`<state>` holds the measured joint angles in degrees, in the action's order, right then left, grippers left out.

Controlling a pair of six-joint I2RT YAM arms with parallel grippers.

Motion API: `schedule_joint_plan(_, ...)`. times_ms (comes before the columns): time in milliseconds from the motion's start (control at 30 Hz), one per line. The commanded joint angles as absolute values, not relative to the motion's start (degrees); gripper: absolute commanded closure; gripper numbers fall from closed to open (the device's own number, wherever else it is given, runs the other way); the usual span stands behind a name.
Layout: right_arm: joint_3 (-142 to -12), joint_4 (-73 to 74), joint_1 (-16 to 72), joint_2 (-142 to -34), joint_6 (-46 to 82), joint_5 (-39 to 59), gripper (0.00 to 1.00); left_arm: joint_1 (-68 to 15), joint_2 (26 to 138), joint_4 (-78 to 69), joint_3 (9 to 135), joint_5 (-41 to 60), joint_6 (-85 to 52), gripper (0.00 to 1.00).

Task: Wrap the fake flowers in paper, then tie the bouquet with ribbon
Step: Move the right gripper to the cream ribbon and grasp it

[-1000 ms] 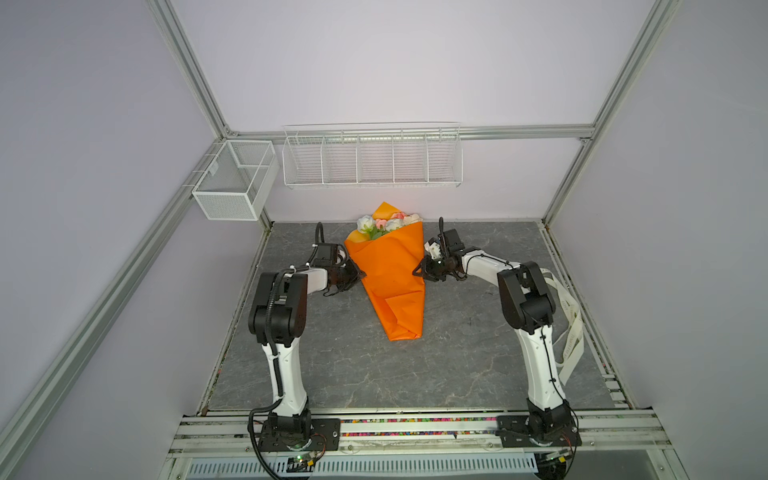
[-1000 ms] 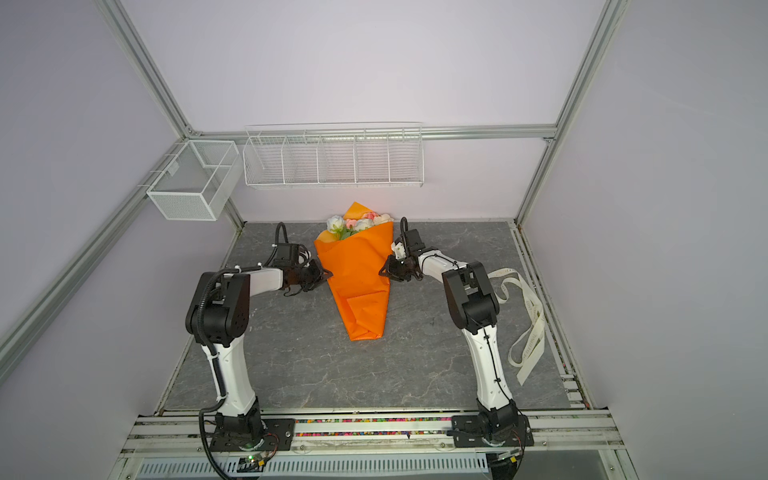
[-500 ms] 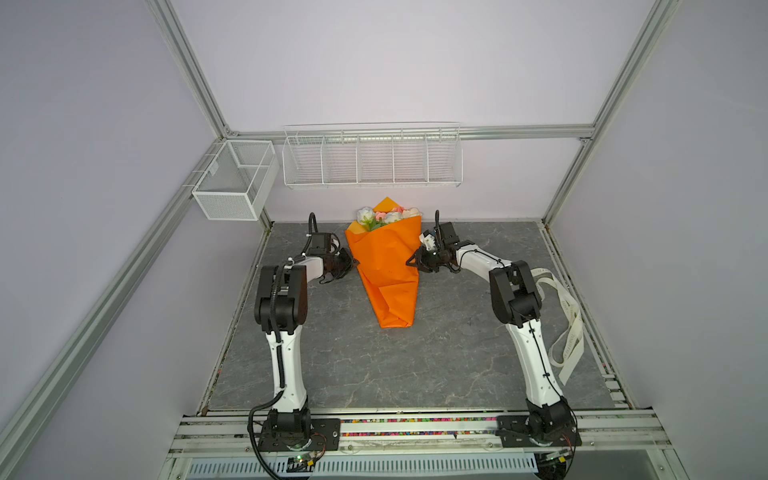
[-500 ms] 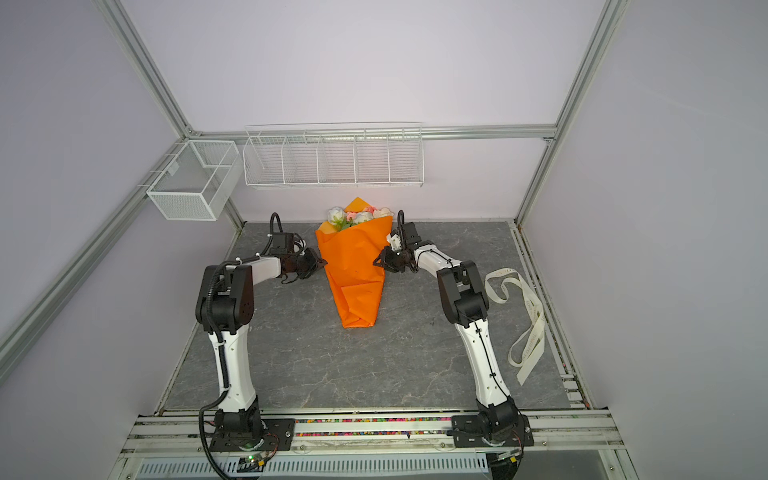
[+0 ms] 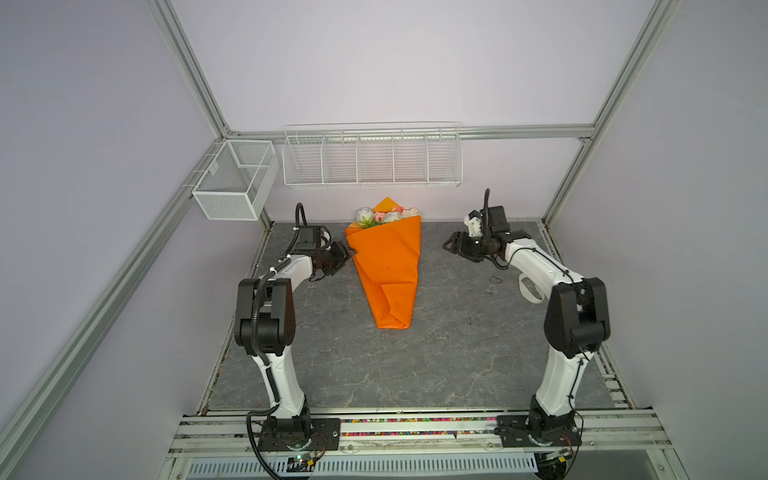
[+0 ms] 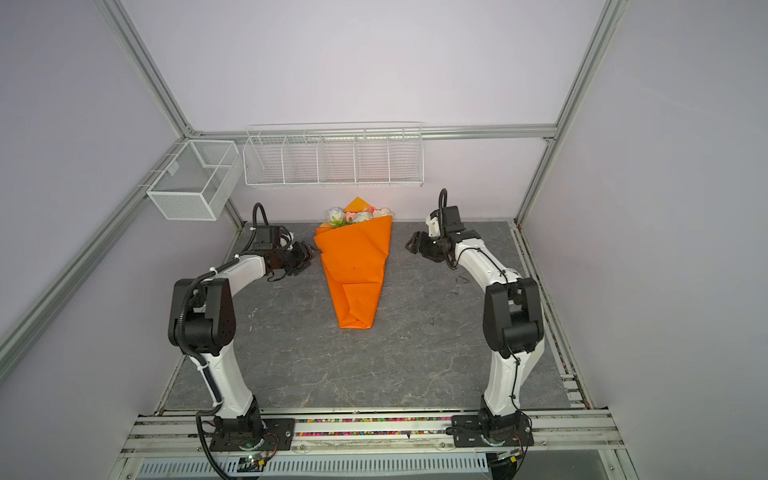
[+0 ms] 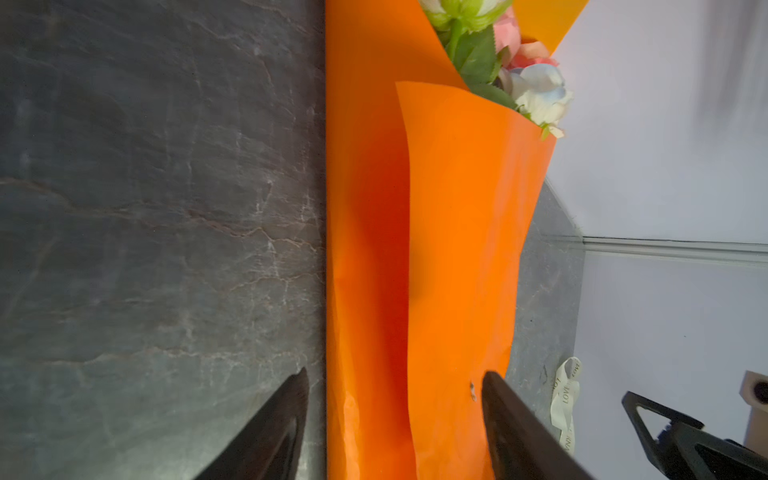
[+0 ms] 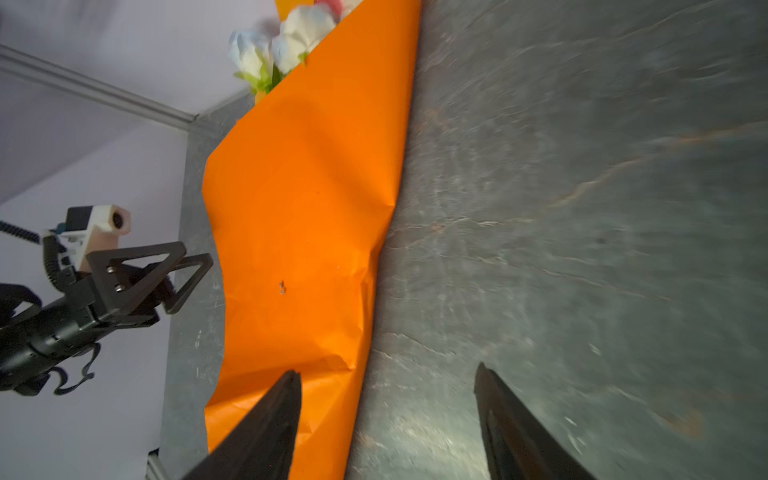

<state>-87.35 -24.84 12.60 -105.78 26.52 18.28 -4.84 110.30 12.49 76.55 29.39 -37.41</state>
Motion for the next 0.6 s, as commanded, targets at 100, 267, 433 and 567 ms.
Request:
schedule_joint_plan(100, -70.75, -34.17, 4.00, -88.89, 24.39, 1.25, 0.29, -4.49, 100.66, 15.47, 69.95, 29.02, -34.92, 0.33)
schedule_joint_plan(267, -59.54, -35.21, -10.68, -81.50, 21.16, 5.21, 0.38, -5.50, 91.78, 14.42, 65.02, 31.34, -35.33, 0.37)
schedule_joint_plan(433, -61.56, -37.73, -15.57, -86.09, 12.53, 5.96, 0.40, -9.13, 87.14, 15.89, 63.37, 30.21, -35.02, 0.41)
schedule_joint_plan(567, -66.90, -37.73, -15.56, -93.38, 9.66, 5.80, 0.42, -14.09, 86.03, 16.13, 63.59, 31.32, -35.99, 0.48)
